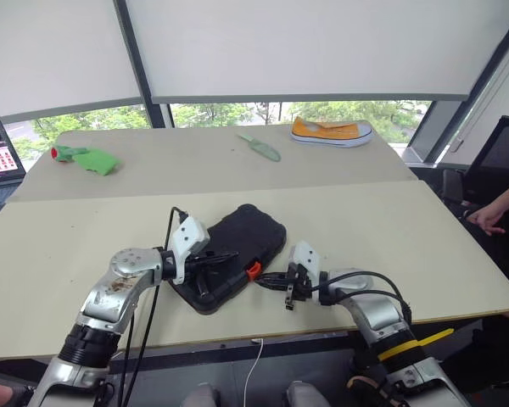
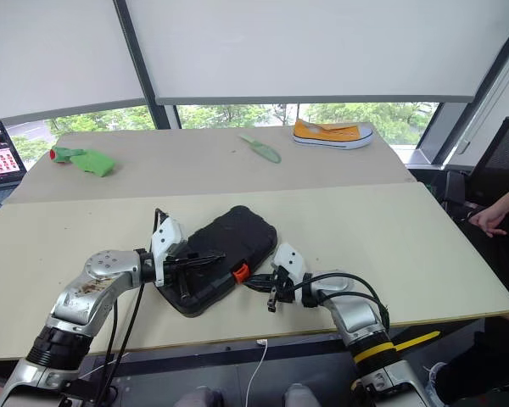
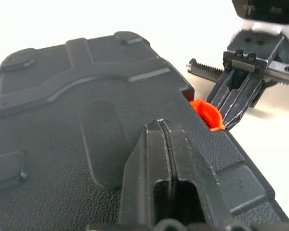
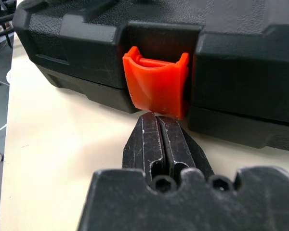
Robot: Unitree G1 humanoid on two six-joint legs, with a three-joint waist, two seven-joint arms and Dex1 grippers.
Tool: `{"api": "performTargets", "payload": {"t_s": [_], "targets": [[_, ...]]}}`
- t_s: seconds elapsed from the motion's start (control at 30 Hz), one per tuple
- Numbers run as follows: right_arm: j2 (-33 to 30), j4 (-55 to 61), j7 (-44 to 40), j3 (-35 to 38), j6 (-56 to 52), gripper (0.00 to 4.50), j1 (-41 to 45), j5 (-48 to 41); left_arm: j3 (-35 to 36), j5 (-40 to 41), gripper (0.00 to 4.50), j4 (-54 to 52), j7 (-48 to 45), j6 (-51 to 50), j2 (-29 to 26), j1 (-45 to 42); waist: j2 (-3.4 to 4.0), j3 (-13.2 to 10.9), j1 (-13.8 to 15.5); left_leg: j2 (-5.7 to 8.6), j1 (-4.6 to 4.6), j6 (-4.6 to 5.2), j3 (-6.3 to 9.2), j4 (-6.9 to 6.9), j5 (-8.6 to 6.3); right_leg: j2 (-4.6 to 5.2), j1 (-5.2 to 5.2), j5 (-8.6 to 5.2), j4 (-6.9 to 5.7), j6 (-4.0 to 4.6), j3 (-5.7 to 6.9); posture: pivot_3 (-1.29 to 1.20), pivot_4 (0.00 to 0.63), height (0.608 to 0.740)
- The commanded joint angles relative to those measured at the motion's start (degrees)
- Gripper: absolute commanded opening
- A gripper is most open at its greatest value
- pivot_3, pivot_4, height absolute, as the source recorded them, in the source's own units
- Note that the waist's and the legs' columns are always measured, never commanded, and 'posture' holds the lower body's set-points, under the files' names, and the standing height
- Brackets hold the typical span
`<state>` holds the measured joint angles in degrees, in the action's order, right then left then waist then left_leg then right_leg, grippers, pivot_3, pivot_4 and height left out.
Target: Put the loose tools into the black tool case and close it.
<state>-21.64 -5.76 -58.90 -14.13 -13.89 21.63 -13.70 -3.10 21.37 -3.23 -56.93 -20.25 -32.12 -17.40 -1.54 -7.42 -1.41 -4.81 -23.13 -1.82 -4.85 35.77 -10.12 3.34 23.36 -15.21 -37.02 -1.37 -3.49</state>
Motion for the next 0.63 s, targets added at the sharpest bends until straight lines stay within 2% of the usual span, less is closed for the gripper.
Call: {"api": "performTargets", "payload": {"t_s": [0.03,0.1,0.27,0.33,0.4,0.5,0.63], "targets": [[-6.06,9.55,-4.67,4.69,-2.4,0.76,-3.35,-5.53,7.47,4.86,1.76,-1.16,-3.68,3.38,-2.34,6.52,-0.08,-0.05,-0.27,-0.01,-0.06,0.1,0.0,-0.01,-0.02,0.0,0.05,0.0,0.01,-0.07,-0.01,0.0,0.15,0.74],[-9.91,12.37,-6.59,6.23,-0.71,1.48,-5.99,-5.92,12.01,6.98,2.51,-4.55,-5.01,3.79,-5.17,9.95,-0.25,-0.16,-0.52,-0.02,-0.07,0.32,-0.01,-0.02,-0.12,-0.01,0.06,-0.01,0.01,-0.29,-0.01,0.0,0.15,0.74],[-14.69,10.2,-7.73,12.75,11.72,3.23,-8.9,-4.6,23.59,6.56,4.37,-5.65,-4.11,7.86,-10.53,19.82,-0.51,-0.48,-0.93,-0.03,-0.62,0.42,-0.02,-0.04,-0.38,-0.01,0.65,-0.11,-0.01,0.05,-0.05,0.0,0.15,0.74],[-15.83,6.06,-9.25,14.47,18.98,4.01,-8.94,-3.61,26.92,4.5,4.5,-3.53,-3.78,11.3,-11.42,23.78,-0.61,-0.62,-0.93,0.0,-0.8,0.44,-0.07,-0.01,-0.4,0.0,0.84,-0.08,0.01,0.02,-0.11,0.0,0.15,0.74],[-16.94,1.27,-13.39,15.86,25.73,4.44,-8.77,-4.72,30.03,2.8,4.5,-0.18,-4.17,16.17,-11.53,27.36,-0.8,-0.79,-0.73,0.01,-0.8,0.46,-0.12,0.0,-0.43,0.03,0.83,-0.09,0.07,0.01,-0.11,0.0,0.15,0.74],[-18.0,-6.42,-13.47,18.17,27.95,4.44,-6.89,-4.78,32.98,-3.22,4.5,6.53,-0.52,22.75,-12.1,32.73,-1.03,-1.01,-0.73,-0.01,-0.79,0.51,-0.21,-0.01,-0.5,0.07,0.81,-0.08,0.21,0.02,-0.11,0.0,0.15,0.74],[-16.73,-11.12,-12.65,18.45,32.63,4.44,-4.43,-3.75,33.31,-2.77,4.5,9.07,0.29,26.14,-11.23,33.11,-1.26,-1.19,-0.58,-0.04,-0.8,0.49,-0.25,0.01,-0.5,0.11,0.84,-0.07,0.19,0.15,-0.11,0.0,0.15,0.74]]}}
